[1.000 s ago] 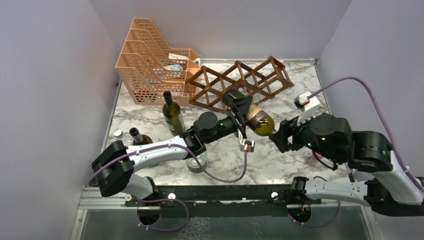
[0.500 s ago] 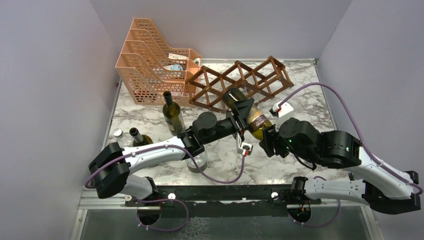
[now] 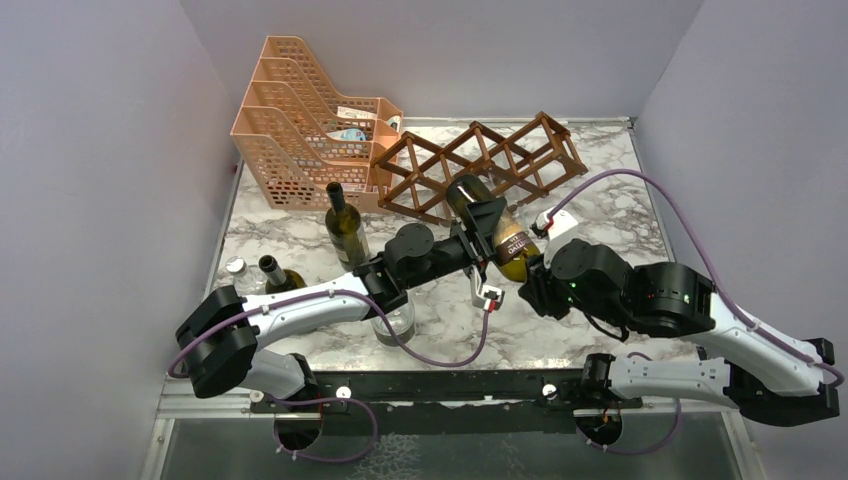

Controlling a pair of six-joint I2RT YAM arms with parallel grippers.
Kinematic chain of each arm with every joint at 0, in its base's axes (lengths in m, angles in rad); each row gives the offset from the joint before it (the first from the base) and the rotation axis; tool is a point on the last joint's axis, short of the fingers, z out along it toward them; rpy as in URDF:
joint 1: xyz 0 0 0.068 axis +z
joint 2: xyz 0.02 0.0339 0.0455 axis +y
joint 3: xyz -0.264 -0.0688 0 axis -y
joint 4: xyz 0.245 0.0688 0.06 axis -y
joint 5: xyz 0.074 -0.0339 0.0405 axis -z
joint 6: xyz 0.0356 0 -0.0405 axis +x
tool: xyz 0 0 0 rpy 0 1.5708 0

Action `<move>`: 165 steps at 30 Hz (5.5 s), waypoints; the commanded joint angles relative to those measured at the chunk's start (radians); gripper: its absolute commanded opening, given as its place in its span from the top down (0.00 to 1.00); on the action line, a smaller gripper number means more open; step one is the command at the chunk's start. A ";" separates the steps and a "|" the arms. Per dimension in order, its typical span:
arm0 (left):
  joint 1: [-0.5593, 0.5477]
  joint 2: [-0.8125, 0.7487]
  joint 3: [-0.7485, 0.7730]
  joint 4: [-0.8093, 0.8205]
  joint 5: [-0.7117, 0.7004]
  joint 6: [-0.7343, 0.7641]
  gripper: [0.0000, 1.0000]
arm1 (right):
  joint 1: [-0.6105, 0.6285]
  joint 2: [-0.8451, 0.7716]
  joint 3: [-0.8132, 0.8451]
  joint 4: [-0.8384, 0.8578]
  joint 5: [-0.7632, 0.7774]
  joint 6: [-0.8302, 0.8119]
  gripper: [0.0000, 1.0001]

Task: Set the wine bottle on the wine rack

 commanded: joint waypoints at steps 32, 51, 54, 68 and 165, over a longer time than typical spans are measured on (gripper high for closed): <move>-0.057 -0.178 0.096 0.091 -0.212 -1.056 0.01 | -0.006 -0.099 0.016 0.073 0.364 0.190 0.99; -0.051 -0.488 0.039 -0.287 -0.451 -1.646 0.01 | -0.010 0.028 -0.181 0.103 0.327 0.341 0.99; -0.051 -0.484 0.064 -0.347 -0.474 -1.675 0.01 | -0.020 0.039 -0.203 0.138 0.307 0.326 0.99; -0.051 -0.469 0.147 -0.502 -0.528 -1.751 0.01 | -0.221 0.053 -0.336 0.399 0.067 0.121 0.99; -0.051 -0.516 0.186 -0.667 -0.591 -1.748 0.01 | -0.624 0.647 -0.176 1.010 -0.242 -0.315 0.74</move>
